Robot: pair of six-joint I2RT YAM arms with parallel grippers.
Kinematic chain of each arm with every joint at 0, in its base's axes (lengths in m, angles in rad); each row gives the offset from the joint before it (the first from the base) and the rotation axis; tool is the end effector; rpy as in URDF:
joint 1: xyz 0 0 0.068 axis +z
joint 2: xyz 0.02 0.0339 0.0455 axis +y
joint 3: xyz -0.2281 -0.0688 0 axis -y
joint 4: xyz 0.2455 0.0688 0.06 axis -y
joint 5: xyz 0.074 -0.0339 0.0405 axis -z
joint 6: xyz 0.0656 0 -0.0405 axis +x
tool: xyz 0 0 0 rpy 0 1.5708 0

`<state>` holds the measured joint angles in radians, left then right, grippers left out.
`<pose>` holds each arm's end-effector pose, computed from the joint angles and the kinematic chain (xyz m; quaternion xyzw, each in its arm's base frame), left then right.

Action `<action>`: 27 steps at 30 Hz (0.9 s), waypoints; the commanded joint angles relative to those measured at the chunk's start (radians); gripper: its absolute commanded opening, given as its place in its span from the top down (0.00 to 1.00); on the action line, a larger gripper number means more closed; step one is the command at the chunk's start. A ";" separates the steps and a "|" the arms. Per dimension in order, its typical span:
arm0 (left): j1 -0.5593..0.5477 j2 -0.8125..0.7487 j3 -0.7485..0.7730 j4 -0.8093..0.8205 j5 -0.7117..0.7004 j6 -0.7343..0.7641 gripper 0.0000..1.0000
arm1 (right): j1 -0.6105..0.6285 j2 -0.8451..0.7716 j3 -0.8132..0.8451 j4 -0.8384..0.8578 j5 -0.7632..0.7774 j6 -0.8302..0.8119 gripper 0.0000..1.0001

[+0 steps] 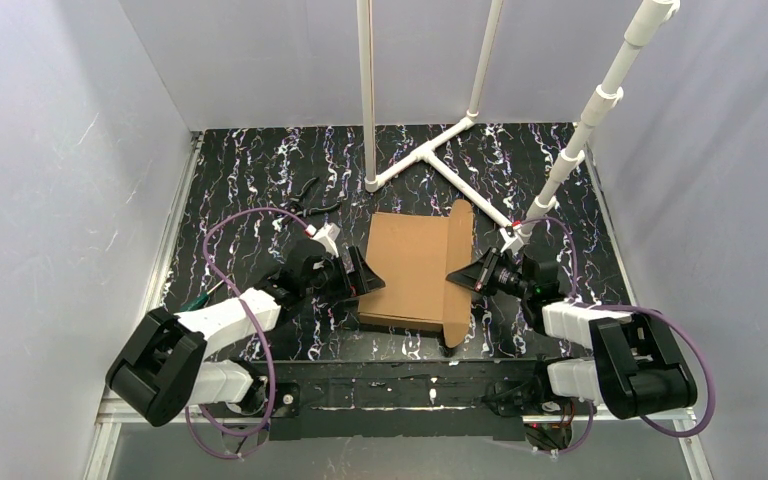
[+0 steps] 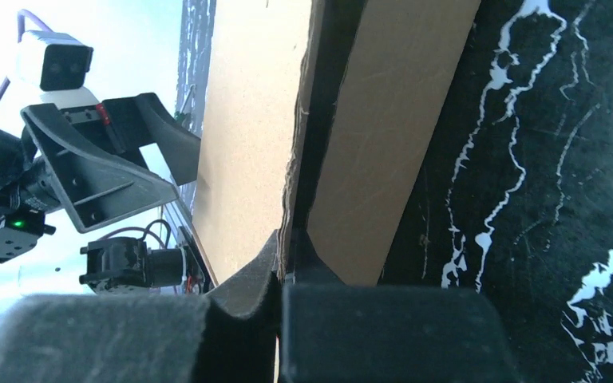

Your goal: Fold the paper box

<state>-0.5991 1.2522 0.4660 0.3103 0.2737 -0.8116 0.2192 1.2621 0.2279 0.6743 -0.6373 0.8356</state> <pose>0.2265 -0.1761 0.1359 -0.0191 0.8486 -0.4230 0.3171 0.2320 0.0917 0.1059 0.0670 0.7981 0.4946 0.3374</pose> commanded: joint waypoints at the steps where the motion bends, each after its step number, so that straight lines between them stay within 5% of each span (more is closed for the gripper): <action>1: 0.004 -0.010 0.016 0.014 0.019 0.010 0.11 | 0.008 -0.036 0.006 0.106 -0.036 -0.055 0.99; 14: 0.005 -0.116 -0.070 0.024 -0.070 0.015 0.02 | 0.002 -0.016 0.084 -0.253 0.155 -0.286 0.99; 25: 0.025 -0.003 -0.007 0.079 0.034 0.003 0.02 | -0.078 0.153 0.135 -0.388 0.176 -0.324 0.99; 27: 0.026 0.013 -0.006 0.095 0.042 -0.003 0.02 | -0.079 0.122 0.125 -0.391 0.180 -0.332 0.88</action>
<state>-0.5789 1.2427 0.4278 0.3649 0.2802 -0.8120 0.1608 1.3739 0.3965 0.4561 -0.6441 0.6491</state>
